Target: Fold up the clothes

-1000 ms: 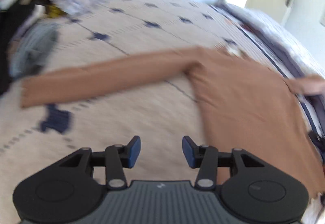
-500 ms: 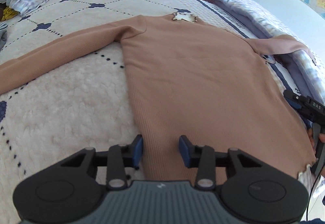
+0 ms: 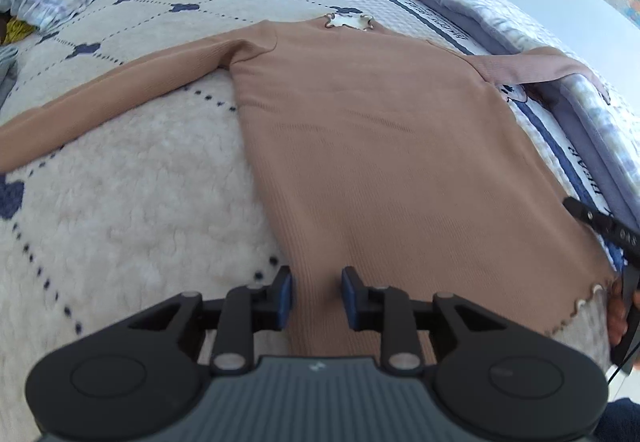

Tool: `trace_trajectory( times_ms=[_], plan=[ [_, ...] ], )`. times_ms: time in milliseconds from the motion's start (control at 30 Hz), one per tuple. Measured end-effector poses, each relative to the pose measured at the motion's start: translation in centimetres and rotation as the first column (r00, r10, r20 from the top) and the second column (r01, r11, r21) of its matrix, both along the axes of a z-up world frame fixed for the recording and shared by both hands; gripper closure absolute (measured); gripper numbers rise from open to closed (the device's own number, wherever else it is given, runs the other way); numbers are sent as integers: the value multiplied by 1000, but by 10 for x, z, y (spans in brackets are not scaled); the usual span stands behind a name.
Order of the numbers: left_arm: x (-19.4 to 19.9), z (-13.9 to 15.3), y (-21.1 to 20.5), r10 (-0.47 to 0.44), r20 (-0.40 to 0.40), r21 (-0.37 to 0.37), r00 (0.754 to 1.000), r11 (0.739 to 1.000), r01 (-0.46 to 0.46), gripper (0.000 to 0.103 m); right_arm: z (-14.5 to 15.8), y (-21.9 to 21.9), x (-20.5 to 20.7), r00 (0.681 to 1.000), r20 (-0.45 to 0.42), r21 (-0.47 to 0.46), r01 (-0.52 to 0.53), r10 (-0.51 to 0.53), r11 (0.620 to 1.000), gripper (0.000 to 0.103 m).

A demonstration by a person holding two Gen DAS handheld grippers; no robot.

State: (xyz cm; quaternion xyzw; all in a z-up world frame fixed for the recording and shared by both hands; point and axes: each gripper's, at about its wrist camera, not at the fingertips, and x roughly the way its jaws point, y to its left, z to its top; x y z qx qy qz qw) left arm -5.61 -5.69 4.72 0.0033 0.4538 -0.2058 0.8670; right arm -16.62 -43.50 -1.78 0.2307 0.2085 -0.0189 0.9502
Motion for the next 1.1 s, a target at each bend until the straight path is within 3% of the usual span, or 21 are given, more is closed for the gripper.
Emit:
trace_trajectory(
  times_ms=[100, 200, 333, 400, 500, 533, 700, 867, 933, 1000, 1100],
  plan=[
    [-13, -3, 9, -37, 26, 2, 999, 999, 37, 73, -8, 15, -32, 999, 41, -47, 35, -33, 998, 46],
    [-22, -3, 16, -18, 10, -44, 1000, 999, 18, 73, -5, 31, -42, 999, 19, -130, 43, -41, 991, 46],
    [-39, -3, 7, -58, 16, -25, 998, 998, 59, 73, 2, 16, -48, 998, -9, 44, 66, -65, 997, 51],
    [-42, -3, 0, -82, 12, -16, 997, 996, 82, 74, 5, 18, -50, 997, -33, 43, 76, -75, 996, 73],
    [-41, -4, -5, -68, -12, -34, 998, 997, 68, 94, 10, 23, -53, 997, -54, 34, 62, -60, 998, 90],
    [-41, -4, -8, -53, -12, -25, 999, 998, 52, 95, 12, 25, -51, 997, -56, 34, 52, -50, 998, 92],
    [-52, 10, -29, -4, 30, 113, 1000, 994, 1, 97, 27, 30, -50, 997, -58, -1, 44, -44, 999, 95],
    [-70, 43, -18, -41, 59, 37, 997, 999, 39, 97, 79, 19, -67, 999, 43, -18, 23, -22, 1000, 95],
    [-77, 40, -20, -79, 58, 74, 995, 994, 75, 97, 90, 16, -74, 998, 53, -53, 32, -29, 998, 95],
    [-76, 26, -24, -104, 35, 134, 994, 986, 99, 96, 79, 15, -74, 999, -4, -98, 51, -51, 994, 95],
    [-69, 9, -13, -83, -36, 75, 996, 994, 86, 92, 38, 10, -60, 982, -170, -120, 64, -84, 991, 95]
  ],
)
